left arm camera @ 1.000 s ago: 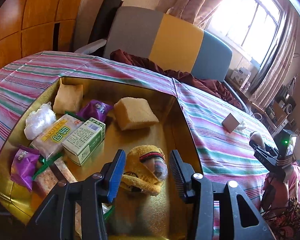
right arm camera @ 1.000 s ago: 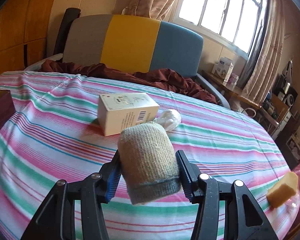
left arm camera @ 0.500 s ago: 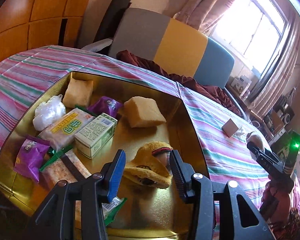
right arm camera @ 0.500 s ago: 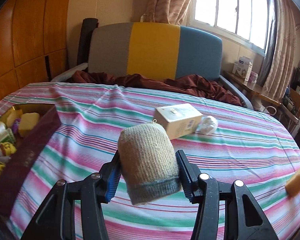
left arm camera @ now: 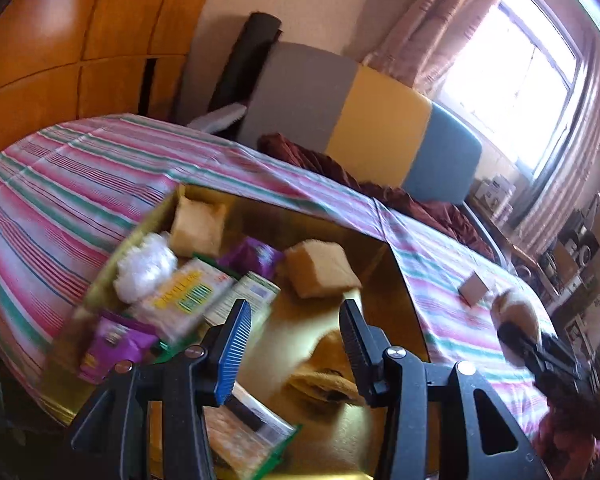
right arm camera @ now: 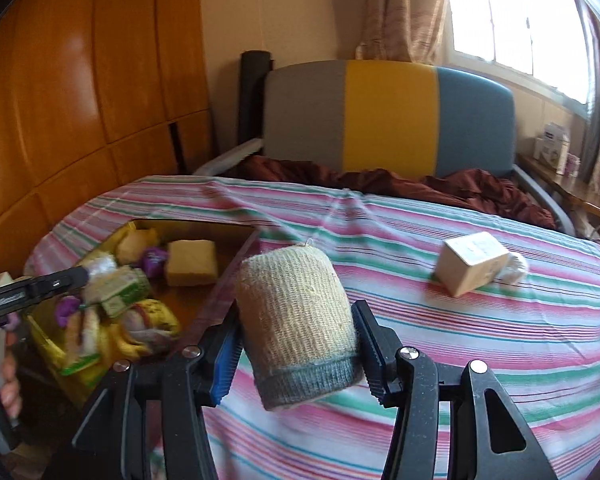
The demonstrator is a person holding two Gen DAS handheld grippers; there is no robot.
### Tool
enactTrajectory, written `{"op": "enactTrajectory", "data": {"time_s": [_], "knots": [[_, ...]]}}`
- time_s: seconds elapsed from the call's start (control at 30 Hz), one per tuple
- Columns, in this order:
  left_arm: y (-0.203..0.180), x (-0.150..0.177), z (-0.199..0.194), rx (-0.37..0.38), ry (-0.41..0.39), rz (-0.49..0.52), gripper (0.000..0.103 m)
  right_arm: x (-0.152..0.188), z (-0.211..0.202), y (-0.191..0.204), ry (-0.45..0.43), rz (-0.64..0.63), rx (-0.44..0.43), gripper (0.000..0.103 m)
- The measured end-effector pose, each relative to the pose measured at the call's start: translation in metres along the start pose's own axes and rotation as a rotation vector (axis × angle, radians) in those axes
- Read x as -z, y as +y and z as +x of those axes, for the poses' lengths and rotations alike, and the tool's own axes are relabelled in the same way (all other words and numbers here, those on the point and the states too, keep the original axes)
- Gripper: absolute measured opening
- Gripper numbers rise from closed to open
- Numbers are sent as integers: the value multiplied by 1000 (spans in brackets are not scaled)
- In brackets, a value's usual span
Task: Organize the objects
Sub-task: 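Carry the sock-wrapped bottle into the gold tray with the right tool and release it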
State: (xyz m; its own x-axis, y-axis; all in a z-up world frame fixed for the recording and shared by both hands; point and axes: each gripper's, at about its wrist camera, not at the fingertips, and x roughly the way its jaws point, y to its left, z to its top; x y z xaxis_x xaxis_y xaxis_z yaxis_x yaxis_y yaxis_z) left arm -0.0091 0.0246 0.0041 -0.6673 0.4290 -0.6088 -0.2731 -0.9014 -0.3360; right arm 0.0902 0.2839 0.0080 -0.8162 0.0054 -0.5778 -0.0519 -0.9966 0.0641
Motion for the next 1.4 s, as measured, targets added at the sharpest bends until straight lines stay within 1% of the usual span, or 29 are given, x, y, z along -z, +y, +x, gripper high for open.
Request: {"op": "enactTrajectory", "data": {"time_s": [0.07, 0.2, 0.27, 0.33, 0.43, 0.53, 0.63, 0.73, 0.77, 0.9, 0.97, 1.0, 1.07, 1.2, 1.33, 1.4], "knots": [[10, -6, -6, -17, -31, -23, 46, -2, -1, 17, 12, -16, -54, 54], [28, -15, -14, -52, -72, -78, 47, -2, 0, 56, 67, -39, -186, 54], [37, -19, -19, -78, -90, -100, 48, -1, 1, 73, 95, -53, -231, 54], [43, -22, -22, -91, -106, -113, 48, 1, 6, 92, 146, -62, -301, 54], [52, -25, -27, -102, -124, -143, 48, 5, 16, 114, 205, -87, -353, 54], [56, -28, -31, -102, -137, -160, 48, 8, 24, 135, 241, -146, -350, 54], [55, -29, -33, -97, -146, -162, 49, 11, 37, 149, 289, -171, -354, 54], [55, -29, -33, -85, -147, -165, 49, 13, 45, 156, 319, -188, -348, 55], [54, -28, -33, -83, -148, -165, 49, 14, 48, 158, 324, -189, -341, 56], [52, -27, -33, -78, -142, -165, 51, 8, 59, 154, 330, -174, -301, 57], [51, -27, -33, -76, -142, -163, 52, 4, 60, 148, 316, -136, -306, 60], [50, -27, -33, -76, -142, -162, 52, 2, 56, 142, 297, -109, -315, 64], [48, -25, -32, -74, -141, -159, 52, -2, 48, 136, 264, -85, -326, 66], [42, -22, -29, -70, -125, -143, 52, -9, 34, 122, 199, -62, -282, 66], [35, -19, -27, -61, -115, -121, 52, -15, 27, 106, 170, -11, -256, 66], [30, -17, -25, -54, -105, -107, 52, -16, 26, 102, 161, -11, -240, 66]]}}
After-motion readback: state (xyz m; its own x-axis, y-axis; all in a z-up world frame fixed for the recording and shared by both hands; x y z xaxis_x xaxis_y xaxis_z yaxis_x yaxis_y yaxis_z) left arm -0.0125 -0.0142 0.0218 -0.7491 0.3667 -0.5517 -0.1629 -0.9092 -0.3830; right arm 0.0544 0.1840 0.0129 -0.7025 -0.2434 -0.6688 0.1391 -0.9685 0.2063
